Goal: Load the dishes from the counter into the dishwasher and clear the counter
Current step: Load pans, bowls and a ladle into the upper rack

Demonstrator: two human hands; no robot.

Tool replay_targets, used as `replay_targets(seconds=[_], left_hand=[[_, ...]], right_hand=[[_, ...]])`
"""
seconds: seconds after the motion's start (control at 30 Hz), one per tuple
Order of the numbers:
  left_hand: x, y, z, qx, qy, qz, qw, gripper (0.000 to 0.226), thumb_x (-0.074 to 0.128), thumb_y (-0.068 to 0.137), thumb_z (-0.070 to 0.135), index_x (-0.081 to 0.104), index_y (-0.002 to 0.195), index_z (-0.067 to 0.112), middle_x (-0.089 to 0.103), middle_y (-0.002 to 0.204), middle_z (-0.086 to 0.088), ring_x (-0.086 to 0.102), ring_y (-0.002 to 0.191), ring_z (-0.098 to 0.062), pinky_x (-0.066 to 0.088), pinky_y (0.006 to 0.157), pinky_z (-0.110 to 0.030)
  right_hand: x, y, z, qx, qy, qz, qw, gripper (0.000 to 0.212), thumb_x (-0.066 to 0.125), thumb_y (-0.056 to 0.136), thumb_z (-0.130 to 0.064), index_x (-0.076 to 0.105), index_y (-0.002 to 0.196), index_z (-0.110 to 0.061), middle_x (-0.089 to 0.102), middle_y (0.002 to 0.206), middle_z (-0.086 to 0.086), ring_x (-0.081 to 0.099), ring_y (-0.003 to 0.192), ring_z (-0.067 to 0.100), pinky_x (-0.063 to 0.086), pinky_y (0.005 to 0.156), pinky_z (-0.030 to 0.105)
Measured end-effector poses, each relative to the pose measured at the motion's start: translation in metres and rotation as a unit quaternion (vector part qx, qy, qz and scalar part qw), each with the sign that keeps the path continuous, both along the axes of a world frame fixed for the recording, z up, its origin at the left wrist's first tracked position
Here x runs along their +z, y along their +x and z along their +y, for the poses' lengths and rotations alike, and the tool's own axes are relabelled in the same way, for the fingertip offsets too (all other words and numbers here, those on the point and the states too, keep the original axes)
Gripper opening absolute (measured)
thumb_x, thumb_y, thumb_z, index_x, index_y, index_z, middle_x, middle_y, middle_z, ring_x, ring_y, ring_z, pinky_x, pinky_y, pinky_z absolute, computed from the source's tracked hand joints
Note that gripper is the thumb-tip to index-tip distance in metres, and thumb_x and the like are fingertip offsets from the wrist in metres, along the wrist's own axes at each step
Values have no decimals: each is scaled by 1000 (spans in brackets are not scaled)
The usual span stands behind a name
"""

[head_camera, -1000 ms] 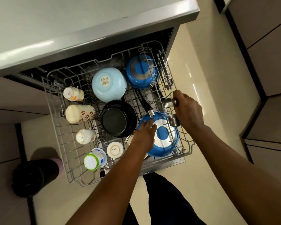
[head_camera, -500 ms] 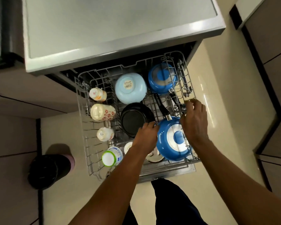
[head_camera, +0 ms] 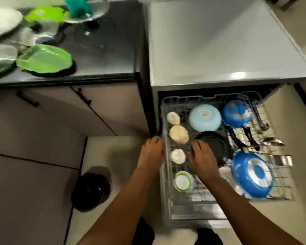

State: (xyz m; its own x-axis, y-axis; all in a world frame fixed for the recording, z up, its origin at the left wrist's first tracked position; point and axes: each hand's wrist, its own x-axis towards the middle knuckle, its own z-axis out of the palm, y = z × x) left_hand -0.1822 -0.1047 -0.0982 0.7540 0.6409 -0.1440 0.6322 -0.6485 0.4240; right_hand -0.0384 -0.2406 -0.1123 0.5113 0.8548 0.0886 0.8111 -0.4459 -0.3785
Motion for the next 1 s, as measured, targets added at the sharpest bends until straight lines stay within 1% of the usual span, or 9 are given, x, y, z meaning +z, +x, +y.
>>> replay_targets(seconds=[0.07,0.17,0.3,0.47,0.6,0.77,0.87,0.93,1.0], left_hand=[[16,-41,28,13,21,-6,1000,42,42,88,18,56,126,6,53,132,-15,50,114,-37,46,92,-48],[36,-96,67,42,55,-7,998,39,46,92,15,52,131,12,49,137,-8,47,118,-31,44,94,-44],[59,-164,111,97,79,-16,992,39,47,95,16,50,134,16,45,141,-3,45,121,-26,40,97,-39],[81,-225,146,161,102,-31,981,38,47,96,21,50,134,17,45,140,-1,46,121,-23,40,97,-36],[94,-262,167,192,120,-39,973,40,47,97,22,49,137,17,45,141,0,44,123,-22,40,100,-36],[100,-291,211,234,129,-27,963,41,47,98,23,46,139,18,44,142,-1,43,126,-22,40,103,-38],[102,-287,243,247,136,-28,959,42,47,98,25,45,139,16,45,142,-1,44,125,-23,40,102,-40],[104,-275,271,248,148,-38,957,42,47,98,25,46,139,16,47,140,-1,46,123,-23,42,100,-40],[109,-261,302,255,165,-59,951,39,48,97,24,50,135,14,51,135,-2,49,118,-25,44,97,-42]], right_hand=[[11,-36,31,6,24,2,1000,39,70,70,4,61,108,1,61,98,20,59,86,41,52,72,45],[28,-82,77,28,53,10,998,38,69,74,3,62,110,-2,61,100,17,60,88,37,52,74,44],[54,-137,131,80,76,8,994,34,71,76,0,63,108,-5,63,100,15,62,86,36,54,72,42],[74,-176,183,147,89,-14,985,27,69,81,-6,62,107,-6,61,99,11,61,89,33,54,76,43],[85,-198,229,179,102,-12,978,29,69,84,-8,63,112,-7,62,103,10,62,92,30,53,78,40],[107,-224,283,204,143,40,968,30,64,88,-7,62,117,-8,61,110,8,60,96,24,51,82,35],[118,-224,317,208,176,58,960,28,63,88,-6,62,116,-11,61,110,6,60,96,21,51,79,32],[124,-215,345,201,198,60,957,27,64,86,-6,63,112,-12,62,107,5,61,93,23,54,75,36],[129,-201,376,197,218,62,954,25,64,86,-6,63,110,-12,62,104,5,61,92,23,54,77,41]])
